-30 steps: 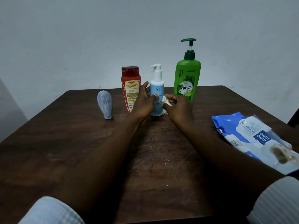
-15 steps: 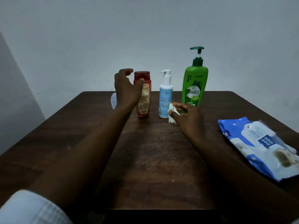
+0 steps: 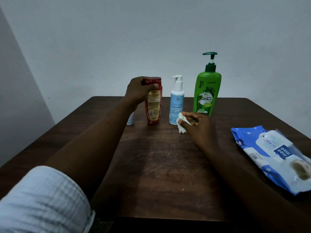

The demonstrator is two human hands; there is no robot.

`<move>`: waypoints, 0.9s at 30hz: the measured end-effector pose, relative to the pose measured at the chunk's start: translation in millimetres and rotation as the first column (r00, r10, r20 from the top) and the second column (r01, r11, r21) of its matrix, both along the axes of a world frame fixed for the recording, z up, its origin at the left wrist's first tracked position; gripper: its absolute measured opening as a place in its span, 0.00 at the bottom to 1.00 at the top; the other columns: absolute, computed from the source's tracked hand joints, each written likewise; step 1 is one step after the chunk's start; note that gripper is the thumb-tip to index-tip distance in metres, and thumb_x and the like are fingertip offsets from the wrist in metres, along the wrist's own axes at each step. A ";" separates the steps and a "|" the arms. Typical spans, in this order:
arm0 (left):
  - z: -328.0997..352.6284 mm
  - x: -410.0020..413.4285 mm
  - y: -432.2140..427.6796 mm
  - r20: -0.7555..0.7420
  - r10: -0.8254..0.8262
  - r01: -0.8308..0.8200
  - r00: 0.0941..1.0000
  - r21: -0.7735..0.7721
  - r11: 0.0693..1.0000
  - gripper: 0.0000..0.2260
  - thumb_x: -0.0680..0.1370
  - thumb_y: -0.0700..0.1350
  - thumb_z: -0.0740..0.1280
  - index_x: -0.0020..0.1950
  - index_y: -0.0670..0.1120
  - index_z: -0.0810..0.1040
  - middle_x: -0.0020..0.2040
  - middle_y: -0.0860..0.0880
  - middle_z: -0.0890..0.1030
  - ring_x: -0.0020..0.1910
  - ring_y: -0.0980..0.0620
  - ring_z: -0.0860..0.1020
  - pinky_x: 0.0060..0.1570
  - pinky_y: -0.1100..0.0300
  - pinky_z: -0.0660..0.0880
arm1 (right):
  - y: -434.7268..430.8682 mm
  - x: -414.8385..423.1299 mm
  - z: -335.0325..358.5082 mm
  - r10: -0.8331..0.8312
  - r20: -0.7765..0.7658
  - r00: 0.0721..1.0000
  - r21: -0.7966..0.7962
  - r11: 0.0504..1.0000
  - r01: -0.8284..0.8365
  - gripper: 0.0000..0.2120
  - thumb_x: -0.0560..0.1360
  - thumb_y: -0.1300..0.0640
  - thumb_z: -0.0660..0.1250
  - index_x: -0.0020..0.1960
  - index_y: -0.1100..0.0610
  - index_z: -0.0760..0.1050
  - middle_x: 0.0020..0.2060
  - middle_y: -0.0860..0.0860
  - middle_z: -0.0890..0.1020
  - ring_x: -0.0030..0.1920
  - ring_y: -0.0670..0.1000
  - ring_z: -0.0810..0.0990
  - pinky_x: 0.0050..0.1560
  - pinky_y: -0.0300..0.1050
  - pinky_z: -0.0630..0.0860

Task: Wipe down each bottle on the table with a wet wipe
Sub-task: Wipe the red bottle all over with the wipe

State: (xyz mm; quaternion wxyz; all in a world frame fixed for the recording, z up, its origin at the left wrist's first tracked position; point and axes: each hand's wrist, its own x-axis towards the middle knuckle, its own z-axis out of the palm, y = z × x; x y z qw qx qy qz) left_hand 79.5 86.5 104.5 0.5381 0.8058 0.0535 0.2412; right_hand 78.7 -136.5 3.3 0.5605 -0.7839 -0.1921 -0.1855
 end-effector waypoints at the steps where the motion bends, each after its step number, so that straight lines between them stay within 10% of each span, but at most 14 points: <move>1: -1.1 -2.0 1.0 0.009 0.000 0.000 1.000 0.010 1.000 0.16 0.77 0.43 0.73 0.64 0.44 0.80 0.58 0.48 0.84 0.58 0.50 0.81 0.59 0.51 0.79 | -0.1 -0.2 -0.2 0.000 0.001 1.000 0.003 1.000 0.000 0.16 0.72 0.59 0.77 0.59 0.56 0.83 0.48 0.49 0.86 0.44 0.39 0.84 0.42 0.27 0.77; 27: -46.0 -70.1 -42.2 0.079 -0.273 0.280 0.959 -0.433 0.857 0.15 0.79 0.48 0.69 0.64 0.46 0.78 0.46 0.52 0.87 0.47 0.53 0.86 0.47 0.57 0.81 | 0.3 -28.1 34.5 0.144 0.015 0.989 0.295 0.945 -0.142 0.15 0.75 0.60 0.73 0.62 0.56 0.80 0.54 0.51 0.85 0.53 0.47 0.85 0.55 0.49 0.83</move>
